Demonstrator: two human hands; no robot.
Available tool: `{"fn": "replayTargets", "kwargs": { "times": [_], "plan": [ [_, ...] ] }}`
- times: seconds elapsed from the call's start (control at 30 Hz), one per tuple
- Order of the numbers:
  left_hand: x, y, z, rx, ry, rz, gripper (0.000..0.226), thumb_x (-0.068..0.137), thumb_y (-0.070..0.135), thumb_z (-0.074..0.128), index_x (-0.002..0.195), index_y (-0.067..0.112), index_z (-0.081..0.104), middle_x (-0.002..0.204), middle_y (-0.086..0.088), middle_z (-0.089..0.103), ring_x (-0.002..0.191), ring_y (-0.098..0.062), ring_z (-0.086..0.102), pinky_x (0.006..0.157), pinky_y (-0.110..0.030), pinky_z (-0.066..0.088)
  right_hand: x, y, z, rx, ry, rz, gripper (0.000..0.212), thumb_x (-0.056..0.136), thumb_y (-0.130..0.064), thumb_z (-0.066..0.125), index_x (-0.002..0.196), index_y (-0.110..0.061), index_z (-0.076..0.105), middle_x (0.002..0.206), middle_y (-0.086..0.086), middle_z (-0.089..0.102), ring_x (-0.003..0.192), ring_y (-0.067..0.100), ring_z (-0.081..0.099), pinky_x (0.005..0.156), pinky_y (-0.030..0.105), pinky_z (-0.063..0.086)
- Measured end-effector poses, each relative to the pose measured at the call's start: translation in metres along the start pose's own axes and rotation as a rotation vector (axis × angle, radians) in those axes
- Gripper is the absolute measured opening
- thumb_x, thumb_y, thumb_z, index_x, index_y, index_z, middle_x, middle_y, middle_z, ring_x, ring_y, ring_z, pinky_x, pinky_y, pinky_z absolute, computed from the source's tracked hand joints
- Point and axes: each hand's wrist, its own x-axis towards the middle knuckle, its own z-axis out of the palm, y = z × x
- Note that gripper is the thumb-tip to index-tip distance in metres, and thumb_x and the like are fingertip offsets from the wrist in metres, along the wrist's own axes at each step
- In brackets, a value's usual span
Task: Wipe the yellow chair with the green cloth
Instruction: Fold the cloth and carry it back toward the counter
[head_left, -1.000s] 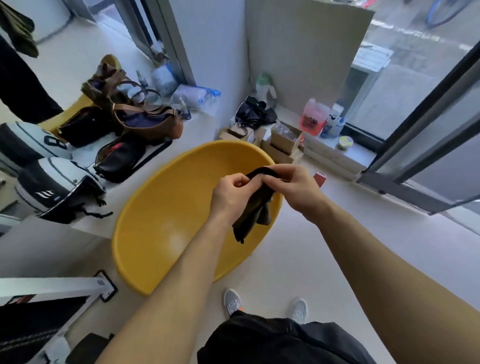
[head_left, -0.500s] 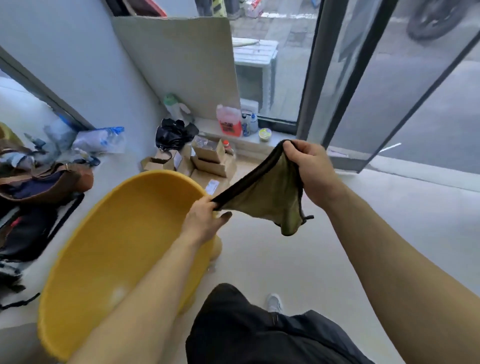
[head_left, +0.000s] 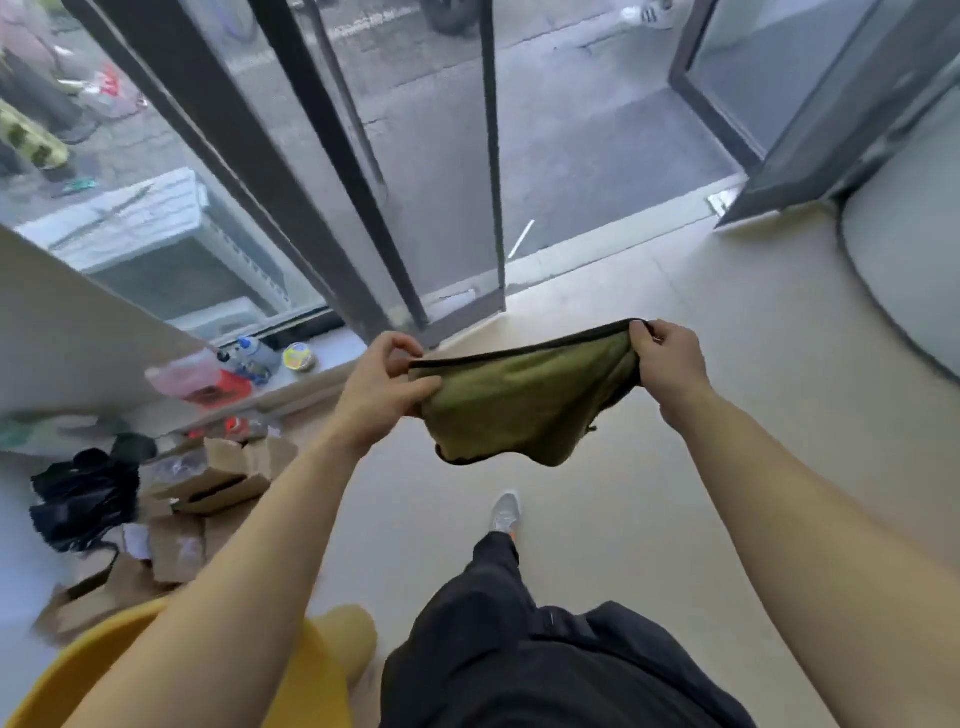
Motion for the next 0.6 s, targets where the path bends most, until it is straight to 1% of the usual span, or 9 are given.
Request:
{"fn": "replayTargets", "kwargs": {
  "times": [0.07, 0.1, 0.2, 0.23, 0.3, 0.37, 0.47, 0.53, 0.6],
  "plan": [
    [0.044, 0.016, 0.032, -0.086, -0.032, -0.076, 0.028, 0.081, 0.017, 0.076, 0.105, 0.026, 0.064, 0.105, -0.010, 0.069, 0.084, -0.021, 0.069, 0.059, -0.030, 0.057, 0.020, -0.002, -0.025, 0.042, 0.084, 0.066, 0.026, 0.100, -0.033, 0.052, 0.088, -0.017, 0.068, 0.095, 0.008, 0.069, 0.098, 0.034, 0.065, 0.090, 0.054, 0.056],
    [0.063, 0.025, 0.052, -0.131, -0.021, -0.126, 0.026, 0.082, 0.019, 0.075, 0.107, 0.025, 0.067, 0.107, -0.011, 0.069, 0.087, -0.023, 0.068, 0.062, -0.029, 0.057, 0.028, -0.003, -0.037, 0.082, 0.135, 0.105, 0.028, 0.099, -0.033, 0.052, 0.083, -0.017, 0.068, 0.094, 0.009, 0.069, 0.097, 0.035, 0.066, 0.090, 0.056, 0.056],
    [0.115, 0.056, 0.128, -0.222, -0.020, -0.210, 0.024, 0.083, 0.018, 0.074, 0.106, 0.018, 0.069, 0.100, -0.010, 0.072, 0.084, -0.025, 0.069, 0.057, -0.026, 0.056, 0.050, -0.004, -0.068, 0.215, 0.291, 0.186, 0.028, 0.097, -0.032, 0.055, 0.078, -0.016, 0.068, 0.089, 0.007, 0.067, 0.091, 0.030, 0.064, 0.088, 0.057, 0.057],
    [0.125, 0.067, 0.157, -0.202, -0.025, -0.212, 0.025, 0.079, 0.018, 0.075, 0.103, 0.017, 0.069, 0.097, -0.010, 0.072, 0.085, -0.026, 0.070, 0.058, -0.029, 0.059, 0.055, -0.004, -0.078, 0.231, 0.329, 0.197, 0.027, 0.096, -0.032, 0.056, 0.079, -0.016, 0.069, 0.088, 0.005, 0.068, 0.091, 0.028, 0.065, 0.089, 0.055, 0.057],
    [0.135, 0.090, 0.219, -0.120, -0.067, -0.166, 0.027, 0.070, 0.021, 0.075, 0.095, 0.019, 0.066, 0.093, -0.006, 0.071, 0.088, -0.028, 0.071, 0.068, -0.041, 0.063, 0.062, -0.002, -0.095, 0.274, 0.359, 0.189, 0.026, 0.096, -0.033, 0.056, 0.083, -0.017, 0.072, 0.086, 0.001, 0.071, 0.089, 0.026, 0.066, 0.089, 0.052, 0.058],
    [0.134, 0.115, 0.280, -0.048, -0.181, -0.104, 0.025, 0.068, 0.022, 0.073, 0.090, 0.023, 0.062, 0.093, -0.004, 0.070, 0.088, -0.027, 0.071, 0.075, -0.048, 0.062, 0.068, -0.001, -0.114, 0.322, 0.365, 0.156, 0.025, 0.095, -0.033, 0.056, 0.088, -0.019, 0.075, 0.087, 0.000, 0.074, 0.091, 0.027, 0.069, 0.086, 0.050, 0.059],
    [0.129, 0.152, 0.366, 0.048, -0.419, -0.020, 0.028, 0.064, 0.030, 0.072, 0.089, 0.020, 0.061, 0.091, -0.005, 0.072, 0.086, -0.026, 0.072, 0.079, -0.046, 0.061, 0.083, -0.002, -0.153, 0.404, 0.428, 0.061, 0.022, 0.094, -0.030, 0.056, 0.089, -0.026, 0.077, 0.089, -0.003, 0.076, 0.093, 0.024, 0.071, 0.083, 0.047, 0.060],
    [0.133, 0.175, 0.417, 0.073, -0.528, -0.032, 0.020, 0.070, 0.029, 0.068, 0.082, 0.014, 0.063, 0.080, -0.006, 0.072, 0.081, -0.027, 0.073, 0.076, -0.045, 0.062, 0.097, 0.000, -0.192, 0.452, 0.481, 0.002, 0.020, 0.095, -0.026, 0.057, 0.092, -0.027, 0.077, 0.091, -0.001, 0.077, 0.092, 0.021, 0.071, 0.086, 0.050, 0.059],
    [0.141, 0.196, 0.459, 0.013, -0.619, -0.090, 0.011, 0.080, 0.017, 0.062, 0.084, 0.009, 0.066, 0.074, -0.008, 0.072, 0.075, -0.030, 0.074, 0.067, -0.041, 0.063, 0.109, 0.005, -0.237, 0.502, 0.482, -0.060, 0.016, 0.093, -0.025, 0.061, 0.097, -0.021, 0.076, 0.094, 0.006, 0.076, 0.091, 0.021, 0.070, 0.089, 0.050, 0.056]
  ]
}}
